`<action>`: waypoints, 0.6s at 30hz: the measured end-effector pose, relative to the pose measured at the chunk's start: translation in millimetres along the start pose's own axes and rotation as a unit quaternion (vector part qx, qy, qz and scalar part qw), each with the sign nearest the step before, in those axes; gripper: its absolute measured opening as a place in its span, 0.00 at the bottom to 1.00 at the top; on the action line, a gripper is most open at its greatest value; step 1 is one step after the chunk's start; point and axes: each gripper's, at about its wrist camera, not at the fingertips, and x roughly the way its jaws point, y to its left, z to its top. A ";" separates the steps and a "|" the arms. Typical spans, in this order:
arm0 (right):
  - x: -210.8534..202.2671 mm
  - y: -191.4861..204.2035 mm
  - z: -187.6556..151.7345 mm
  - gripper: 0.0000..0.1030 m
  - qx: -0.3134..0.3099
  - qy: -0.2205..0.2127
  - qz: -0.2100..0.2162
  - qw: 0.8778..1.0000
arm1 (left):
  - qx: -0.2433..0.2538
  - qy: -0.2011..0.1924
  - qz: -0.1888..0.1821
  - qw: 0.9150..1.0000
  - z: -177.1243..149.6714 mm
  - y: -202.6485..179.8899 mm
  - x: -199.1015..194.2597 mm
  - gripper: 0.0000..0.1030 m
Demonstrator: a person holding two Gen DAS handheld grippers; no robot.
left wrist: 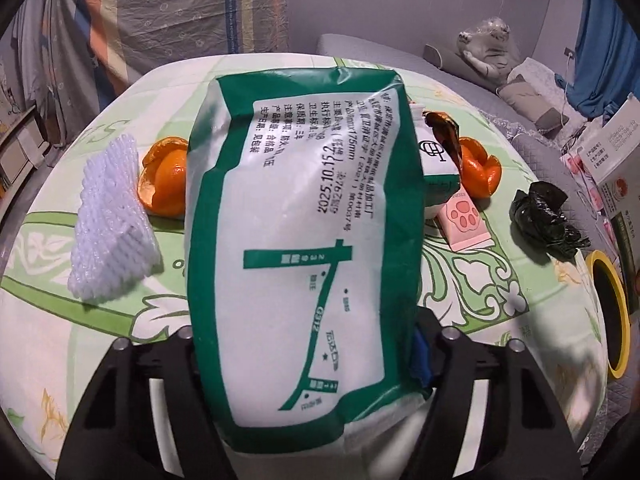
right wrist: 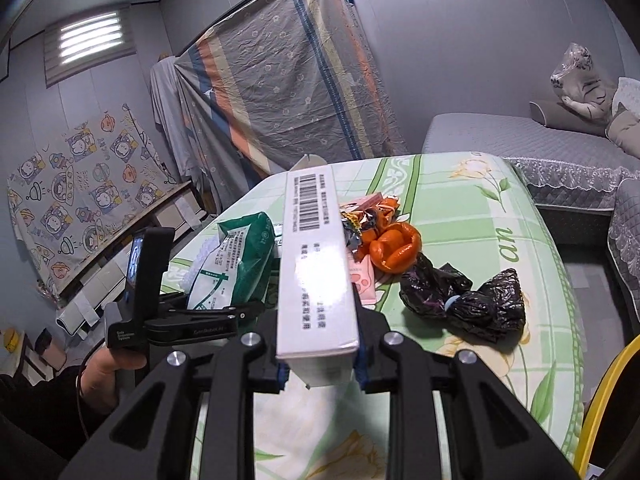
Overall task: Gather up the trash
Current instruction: 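Grasp the white-green tissue pack with the left tool while the right tool grasps the white medicine box, then carry both items over the yellow bin and open both tools to drop them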
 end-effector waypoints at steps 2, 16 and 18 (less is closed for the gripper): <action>-3.1 4.2 0.4 0.22 -0.001 0.000 0.000 1.000 | -0.004 -0.007 -0.009 1.000 -0.9 1.5 -7.2 0.49; -25.3 16.7 1.9 0.22 0.005 -0.010 0.011 1.000 | 0.043 -0.182 0.014 0.982 -4.7 -37.4 -131.9 0.47; -33.6 16.8 1.1 0.22 0.007 -0.018 0.006 1.000 | 0.050 -0.189 0.011 0.981 -3.0 -44.7 -137.2 0.47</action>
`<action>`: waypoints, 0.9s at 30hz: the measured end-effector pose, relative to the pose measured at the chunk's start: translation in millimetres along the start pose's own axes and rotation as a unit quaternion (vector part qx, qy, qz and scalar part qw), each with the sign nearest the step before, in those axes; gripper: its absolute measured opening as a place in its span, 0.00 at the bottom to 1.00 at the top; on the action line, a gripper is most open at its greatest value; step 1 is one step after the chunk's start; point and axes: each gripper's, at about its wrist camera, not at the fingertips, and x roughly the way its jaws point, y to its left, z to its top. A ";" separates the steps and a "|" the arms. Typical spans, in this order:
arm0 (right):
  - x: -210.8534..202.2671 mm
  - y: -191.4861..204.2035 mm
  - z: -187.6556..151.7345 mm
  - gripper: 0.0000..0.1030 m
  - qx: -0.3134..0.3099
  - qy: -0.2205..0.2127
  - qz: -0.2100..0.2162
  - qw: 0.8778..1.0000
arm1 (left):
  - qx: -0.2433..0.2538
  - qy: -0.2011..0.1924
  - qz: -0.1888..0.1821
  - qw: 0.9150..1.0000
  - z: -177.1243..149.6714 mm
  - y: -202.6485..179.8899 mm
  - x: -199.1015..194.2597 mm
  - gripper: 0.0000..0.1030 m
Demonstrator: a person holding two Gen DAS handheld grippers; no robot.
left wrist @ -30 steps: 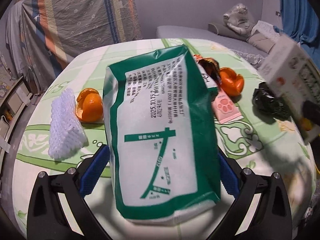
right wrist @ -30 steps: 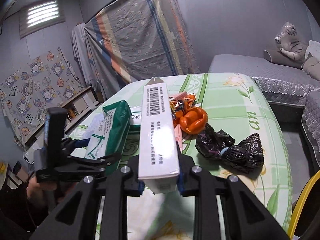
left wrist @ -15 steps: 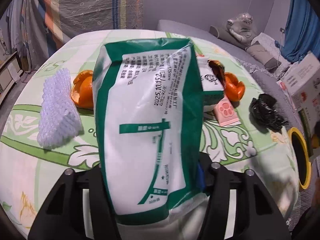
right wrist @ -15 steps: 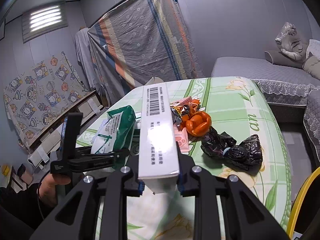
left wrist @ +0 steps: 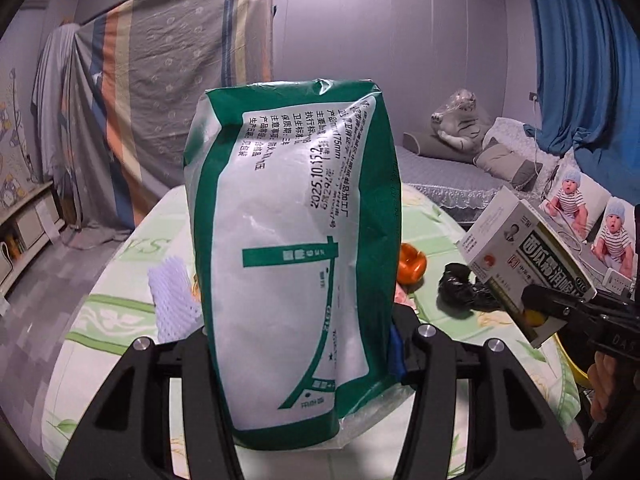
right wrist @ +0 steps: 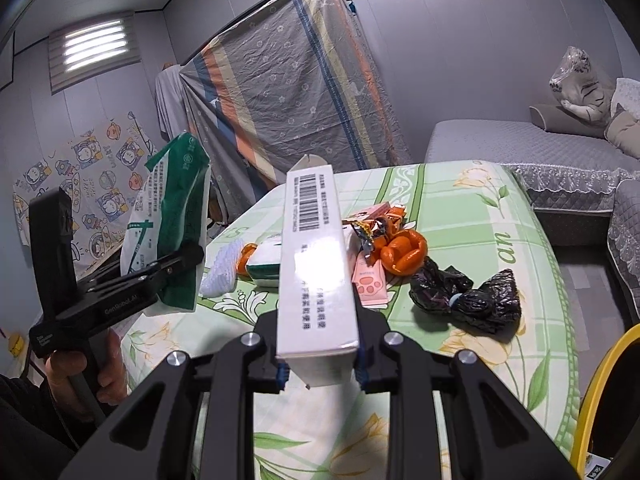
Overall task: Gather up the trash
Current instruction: 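Carry both items over the yellow bin and open both tools to drop them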
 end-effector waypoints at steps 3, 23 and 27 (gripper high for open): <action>-15.1 -4.3 -1.2 0.22 0.007 -0.013 -0.011 1.000 | 0.008 -0.007 -0.015 1.000 5.9 -13.9 -3.1 0.47; -144.0 -101.2 -23.3 0.22 0.093 -0.121 -0.178 0.972 | 0.108 -0.043 -0.149 0.982 32.8 -163.0 4.5 0.48; -163.6 -119.0 -33.8 0.22 0.111 -0.132 -0.213 0.962 | 0.125 -0.049 -0.181 0.974 33.5 -193.0 6.5 0.48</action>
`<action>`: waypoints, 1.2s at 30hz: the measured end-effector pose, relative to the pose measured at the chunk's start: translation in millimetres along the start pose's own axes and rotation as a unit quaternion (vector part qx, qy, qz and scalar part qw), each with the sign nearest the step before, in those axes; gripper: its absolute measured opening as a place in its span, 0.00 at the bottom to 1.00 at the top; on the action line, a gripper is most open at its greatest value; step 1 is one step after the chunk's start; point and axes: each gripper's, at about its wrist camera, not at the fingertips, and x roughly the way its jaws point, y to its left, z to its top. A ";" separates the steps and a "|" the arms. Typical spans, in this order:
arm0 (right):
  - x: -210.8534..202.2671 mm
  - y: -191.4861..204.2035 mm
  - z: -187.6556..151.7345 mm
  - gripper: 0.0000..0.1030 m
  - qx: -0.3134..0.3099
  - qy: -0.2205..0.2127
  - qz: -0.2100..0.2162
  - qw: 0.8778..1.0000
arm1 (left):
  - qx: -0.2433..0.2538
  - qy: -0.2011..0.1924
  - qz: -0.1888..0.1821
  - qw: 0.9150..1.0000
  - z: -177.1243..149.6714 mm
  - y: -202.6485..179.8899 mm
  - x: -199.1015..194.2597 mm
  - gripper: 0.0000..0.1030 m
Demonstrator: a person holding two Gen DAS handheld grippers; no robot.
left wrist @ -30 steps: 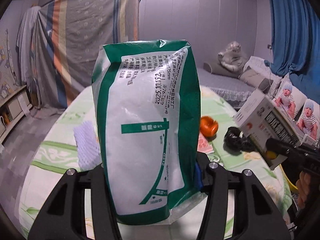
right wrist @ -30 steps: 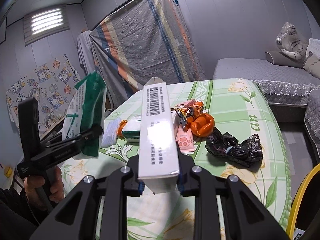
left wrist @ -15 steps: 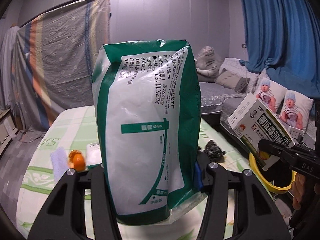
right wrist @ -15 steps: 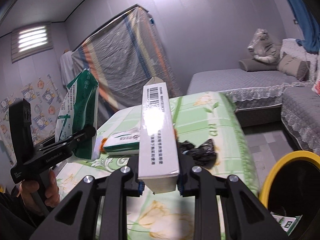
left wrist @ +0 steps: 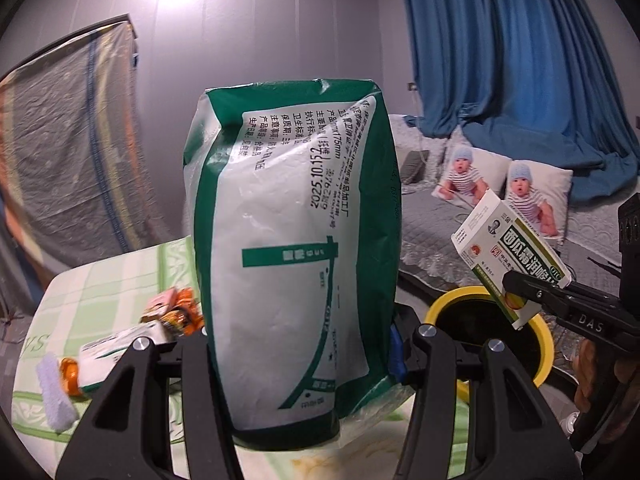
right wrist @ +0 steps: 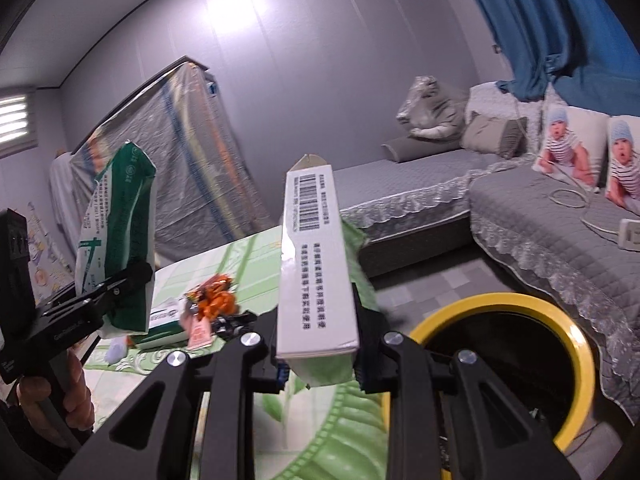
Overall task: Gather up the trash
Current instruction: 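Carry both items over the yellow bin and open both tools to drop them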
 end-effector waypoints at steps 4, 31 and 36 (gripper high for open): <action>-13.6 -25.6 -4.1 0.22 0.015 -0.005 -0.042 0.999 | 0.016 0.001 -0.032 0.999 3.5 -28.9 14.7 0.48; -5.7 -134.4 -51.3 0.22 0.125 0.048 -0.165 0.977 | 0.064 0.082 -0.161 0.981 -27.6 -142.0 118.6 0.49; 2.0 -154.3 -58.1 0.22 0.154 0.068 -0.187 0.968 | 0.061 0.131 -0.182 0.973 -38.3 -156.3 152.9 0.49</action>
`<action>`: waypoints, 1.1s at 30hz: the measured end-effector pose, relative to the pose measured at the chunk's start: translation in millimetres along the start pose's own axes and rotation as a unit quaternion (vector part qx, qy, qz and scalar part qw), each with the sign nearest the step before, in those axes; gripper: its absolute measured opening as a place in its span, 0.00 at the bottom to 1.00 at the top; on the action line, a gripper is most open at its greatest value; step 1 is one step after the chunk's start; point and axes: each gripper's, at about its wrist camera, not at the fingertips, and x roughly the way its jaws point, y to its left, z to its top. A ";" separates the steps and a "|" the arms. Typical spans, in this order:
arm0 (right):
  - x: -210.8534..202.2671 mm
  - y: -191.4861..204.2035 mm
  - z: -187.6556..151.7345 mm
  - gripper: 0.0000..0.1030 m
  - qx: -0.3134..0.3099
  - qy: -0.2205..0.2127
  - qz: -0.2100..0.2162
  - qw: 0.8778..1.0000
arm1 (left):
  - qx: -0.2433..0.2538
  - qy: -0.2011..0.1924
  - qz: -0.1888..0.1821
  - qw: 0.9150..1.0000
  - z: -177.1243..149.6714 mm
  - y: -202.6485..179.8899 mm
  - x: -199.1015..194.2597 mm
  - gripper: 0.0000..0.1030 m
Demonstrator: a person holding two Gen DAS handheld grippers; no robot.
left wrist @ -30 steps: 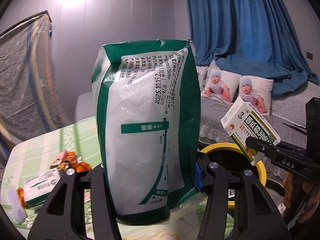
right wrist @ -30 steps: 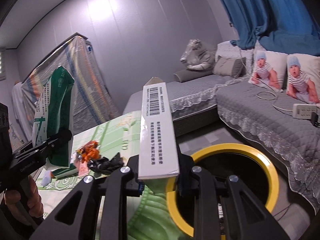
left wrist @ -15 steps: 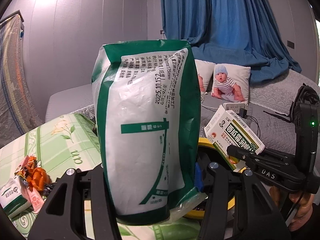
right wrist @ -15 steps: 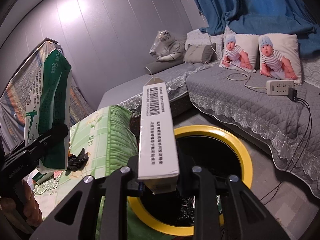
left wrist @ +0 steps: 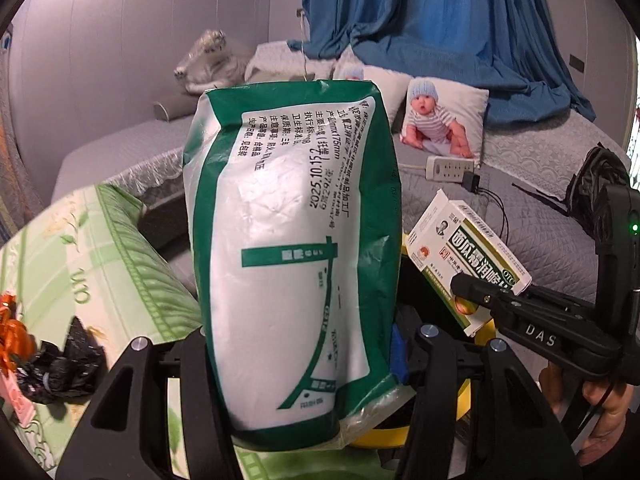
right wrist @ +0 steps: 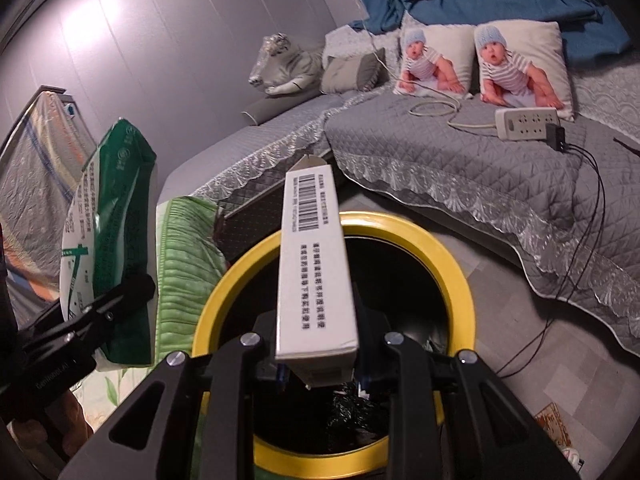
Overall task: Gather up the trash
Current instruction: 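Carry both items over the yellow bin and open both tools to drop them, then move both empty tools back over the table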
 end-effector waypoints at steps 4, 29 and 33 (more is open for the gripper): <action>4.8 -8.2 1.3 0.22 0.010 0.006 -0.004 1.000 | -0.011 0.026 -0.011 1.000 -1.5 1.9 21.9 0.51; -37.6 41.8 12.9 0.57 -0.047 -0.065 0.006 0.997 | -0.096 -0.118 0.101 0.983 3.0 74.2 -99.0 0.92; -33.3 102.5 6.9 0.57 -0.117 -0.062 0.064 0.989 | -0.099 -0.149 0.169 0.969 -14.1 111.7 -151.6 0.92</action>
